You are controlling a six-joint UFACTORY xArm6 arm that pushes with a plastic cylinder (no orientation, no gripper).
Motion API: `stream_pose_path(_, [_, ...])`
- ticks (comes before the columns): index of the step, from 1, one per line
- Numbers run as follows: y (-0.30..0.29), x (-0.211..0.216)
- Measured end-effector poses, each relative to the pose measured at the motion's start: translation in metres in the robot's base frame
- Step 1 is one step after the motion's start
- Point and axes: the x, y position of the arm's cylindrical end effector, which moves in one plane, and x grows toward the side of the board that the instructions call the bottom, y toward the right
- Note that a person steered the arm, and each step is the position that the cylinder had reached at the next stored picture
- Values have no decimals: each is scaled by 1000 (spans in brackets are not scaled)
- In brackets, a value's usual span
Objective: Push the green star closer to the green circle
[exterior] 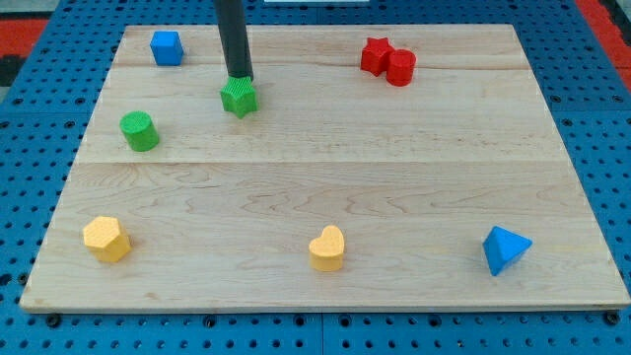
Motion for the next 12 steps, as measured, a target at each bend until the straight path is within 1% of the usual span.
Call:
stream_pose_path(1, [-16,37])
stream_pose_path(2, [-5,60])
stream_pose_path(4, [10,143])
stream_pose_path(6, [94,179])
stream_pose_path(7, [62,205])
stream_pose_path(8, [-27,190])
stream_pose_path(9, [-72,161])
stream_pose_path(10, [-77,186])
stream_pose_path(11, [-120,187])
stream_pose_path(12, [-126,159])
